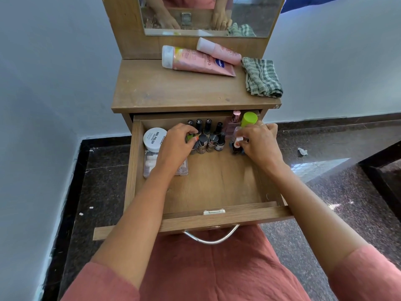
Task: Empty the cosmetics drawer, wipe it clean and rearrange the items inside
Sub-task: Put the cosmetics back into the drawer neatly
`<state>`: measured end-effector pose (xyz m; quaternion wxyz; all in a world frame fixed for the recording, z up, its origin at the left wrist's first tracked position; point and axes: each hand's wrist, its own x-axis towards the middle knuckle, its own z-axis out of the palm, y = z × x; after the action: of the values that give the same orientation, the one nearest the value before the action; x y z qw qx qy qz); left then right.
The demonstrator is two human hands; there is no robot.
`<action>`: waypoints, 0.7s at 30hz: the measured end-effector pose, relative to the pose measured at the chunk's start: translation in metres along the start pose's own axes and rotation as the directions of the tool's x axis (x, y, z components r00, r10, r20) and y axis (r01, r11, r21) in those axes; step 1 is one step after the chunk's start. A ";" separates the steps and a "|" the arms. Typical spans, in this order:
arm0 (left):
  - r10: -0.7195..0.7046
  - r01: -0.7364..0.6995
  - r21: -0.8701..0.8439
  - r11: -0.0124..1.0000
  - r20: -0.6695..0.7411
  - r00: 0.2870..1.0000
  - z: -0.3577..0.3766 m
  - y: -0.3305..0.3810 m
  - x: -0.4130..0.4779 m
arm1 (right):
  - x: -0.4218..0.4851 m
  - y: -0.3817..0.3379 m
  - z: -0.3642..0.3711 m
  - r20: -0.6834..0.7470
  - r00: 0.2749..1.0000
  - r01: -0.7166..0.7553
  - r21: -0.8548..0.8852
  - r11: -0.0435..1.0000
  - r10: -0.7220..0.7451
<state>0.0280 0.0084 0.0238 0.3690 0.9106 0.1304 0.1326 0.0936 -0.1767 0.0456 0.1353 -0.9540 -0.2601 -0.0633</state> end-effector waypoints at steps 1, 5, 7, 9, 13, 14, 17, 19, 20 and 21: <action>-0.001 0.001 0.001 1.000 0.001 1.000 0.000 0.000 0.000 | 0.000 0.001 0.000 0.007 1.000 0.003 -0.005 1.000 -0.003; -0.003 0.003 0.002 1.000 0.001 1.000 0.000 0.001 0.000 | 0.000 0.003 -0.003 0.023 1.000 0.004 -0.006 1.000 -0.004; -0.004 0.004 -0.007 1.000 -0.001 1.000 0.000 0.001 0.000 | 0.000 0.003 -0.004 0.027 1.000 0.012 -0.018 1.000 -0.012; -0.006 0.006 -0.015 1.000 -0.003 1.000 0.000 0.001 -0.001 | 0.000 0.003 -0.004 0.030 0.999 0.023 -0.031 0.999 -0.022; -0.008 0.008 -0.015 1.000 0.000 1.000 0.000 0.001 -0.001 | 0.000 0.006 -0.003 0.036 0.999 0.032 -0.031 0.999 -0.031; -0.009 0.009 -0.015 1.000 0.002 1.000 0.000 0.001 -0.001 | -0.001 0.006 -0.003 0.039 0.999 0.036 -0.028 0.999 -0.035; -0.006 0.006 -0.014 1.000 0.002 1.000 0.000 0.001 -0.001 | -0.001 0.006 -0.003 0.042 0.998 0.039 0.009 0.999 -0.039; -0.004 0.004 -0.014 1.000 0.002 1.000 0.000 0.001 -0.002 | -0.001 0.007 -0.005 0.026 0.999 0.034 0.058 0.998 -0.036; -0.003 0.004 -0.015 1.000 0.002 1.000 0.000 0.002 -0.002 | -0.001 0.007 -0.005 0.014 0.999 0.032 0.071 0.997 -0.034; -0.002 0.002 -0.017 1.000 0.001 1.000 0.000 0.002 -0.002 | -0.001 0.007 -0.006 0.003 1.000 0.031 0.078 0.996 -0.031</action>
<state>0.0264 0.0070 0.0250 0.3770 0.9073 0.1301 0.1330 0.0960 -0.1844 0.0493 0.1708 -0.9439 -0.2775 -0.0531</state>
